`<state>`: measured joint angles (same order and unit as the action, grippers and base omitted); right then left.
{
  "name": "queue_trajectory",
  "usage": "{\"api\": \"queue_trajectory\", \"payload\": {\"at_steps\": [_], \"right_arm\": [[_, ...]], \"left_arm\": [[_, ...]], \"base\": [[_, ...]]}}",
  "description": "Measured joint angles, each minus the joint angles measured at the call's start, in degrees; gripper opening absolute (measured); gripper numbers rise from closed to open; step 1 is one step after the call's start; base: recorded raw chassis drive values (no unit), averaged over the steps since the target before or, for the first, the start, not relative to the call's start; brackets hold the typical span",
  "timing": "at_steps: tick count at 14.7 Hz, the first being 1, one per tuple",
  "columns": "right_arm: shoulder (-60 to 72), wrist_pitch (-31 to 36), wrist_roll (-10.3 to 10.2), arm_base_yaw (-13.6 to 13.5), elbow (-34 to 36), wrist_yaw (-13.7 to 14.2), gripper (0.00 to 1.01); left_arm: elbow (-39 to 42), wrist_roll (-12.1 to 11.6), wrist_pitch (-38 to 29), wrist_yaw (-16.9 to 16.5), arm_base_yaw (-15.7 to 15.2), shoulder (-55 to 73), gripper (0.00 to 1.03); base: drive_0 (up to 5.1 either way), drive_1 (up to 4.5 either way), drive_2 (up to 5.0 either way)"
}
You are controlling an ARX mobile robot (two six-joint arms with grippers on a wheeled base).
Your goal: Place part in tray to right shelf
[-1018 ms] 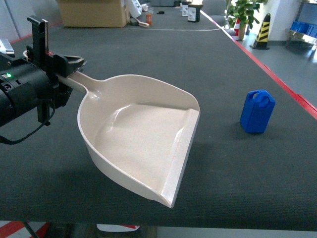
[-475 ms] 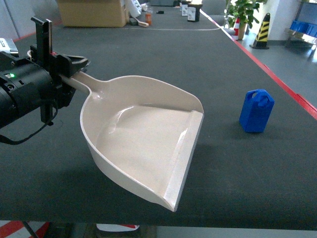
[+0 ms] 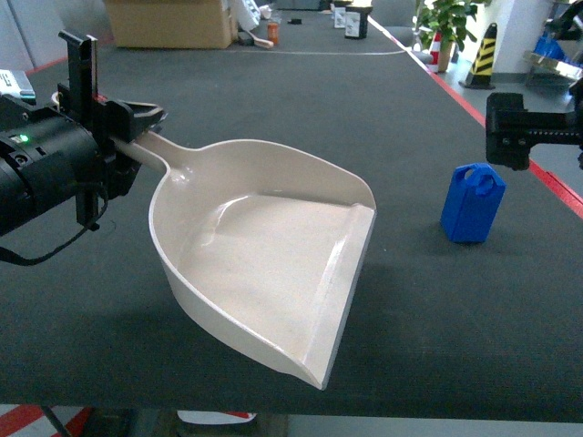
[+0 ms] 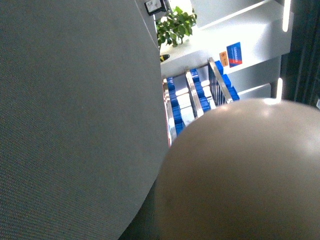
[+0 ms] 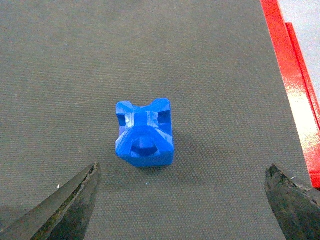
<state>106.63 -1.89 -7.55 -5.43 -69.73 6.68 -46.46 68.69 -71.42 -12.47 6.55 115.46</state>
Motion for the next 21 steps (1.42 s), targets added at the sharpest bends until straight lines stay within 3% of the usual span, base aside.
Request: {"api": "queue_trajectory", "payload": {"at_steps": [3, 4, 5, 6, 7, 8, 11, 14, 17, 18, 19, 21], "right_arm": [[9.9, -5.4, -1.0, -1.1, -12.3, 1.1, 0.98], [17.1, -8.0, -1.2, -2.9, -20.2, 2.2, 0.98], [21.4, -9.9, -3.1, -3.2, -21.5, 4.0, 0.62], [10.3, -3.3, -3.4, -6.4, -12.0, -0.1, 0.46], [-0.5, -1.2, -4.0, -12.0, -8.8, -5.4, 0.46], [-3.3, -0.5, -4.8, -13.9, -8.0, -7.1, 0.46], [-5.8, 0.0, -5.5, -16.0, -7.1, -8.7, 0.46], [-8.5, 0.3, -7.8, -19.7, -5.7, -11.3, 0.46], [-8.7, -0.3, -9.3, -21.6, -5.5, -12.7, 0.46], [-8.7, -0.3, -10.5, -23.0, -5.0, -13.2, 0.46], [-7.4, -0.3, -13.9, -25.5, -3.8, -14.4, 0.46], [-3.9, -0.5, -18.9, -27.5, -2.5, -15.3, 0.46]], "left_arm": [[0.0, 0.0, 0.0, 0.0, 0.0, 0.0, 0.14], [0.0, 0.0, 0.0, 0.0, 0.0, 0.0, 0.14], [0.0, -0.1, 0.0, 0.0, 0.0, 0.0, 0.14], [0.0, -0.1, 0.0, 0.0, 0.0, 0.0, 0.13], [0.0, -0.1, 0.0, 0.0, 0.0, 0.0, 0.13], [0.0, -0.1, 0.0, 0.0, 0.0, 0.0, 0.13], [0.0, -0.1, 0.0, 0.0, 0.0, 0.0, 0.13], [0.0, -0.1, 0.0, 0.0, 0.0, 0.0, 0.13], [0.0, -0.1, 0.0, 0.0, 0.0, 0.0, 0.13], [0.0, -0.1, 0.0, 0.0, 0.0, 0.0, 0.13], [0.0, -0.1, -0.1, 0.0, 0.0, 0.0, 0.13], [0.0, -0.1, 0.1, 0.0, 0.1, 0.0, 0.13]], "base": [[0.0, 0.0, 0.0], [0.0, 0.0, 0.0], [0.0, 0.0, 0.0], [0.0, 0.0, 0.0], [0.0, 0.0, 0.0], [0.0, 0.0, 0.0], [0.0, 0.0, 0.0], [0.0, 0.0, 0.0], [0.0, 0.0, 0.0], [0.0, 0.0, 0.0], [0.0, 0.0, 0.0], [0.0, 0.0, 0.0]]}}
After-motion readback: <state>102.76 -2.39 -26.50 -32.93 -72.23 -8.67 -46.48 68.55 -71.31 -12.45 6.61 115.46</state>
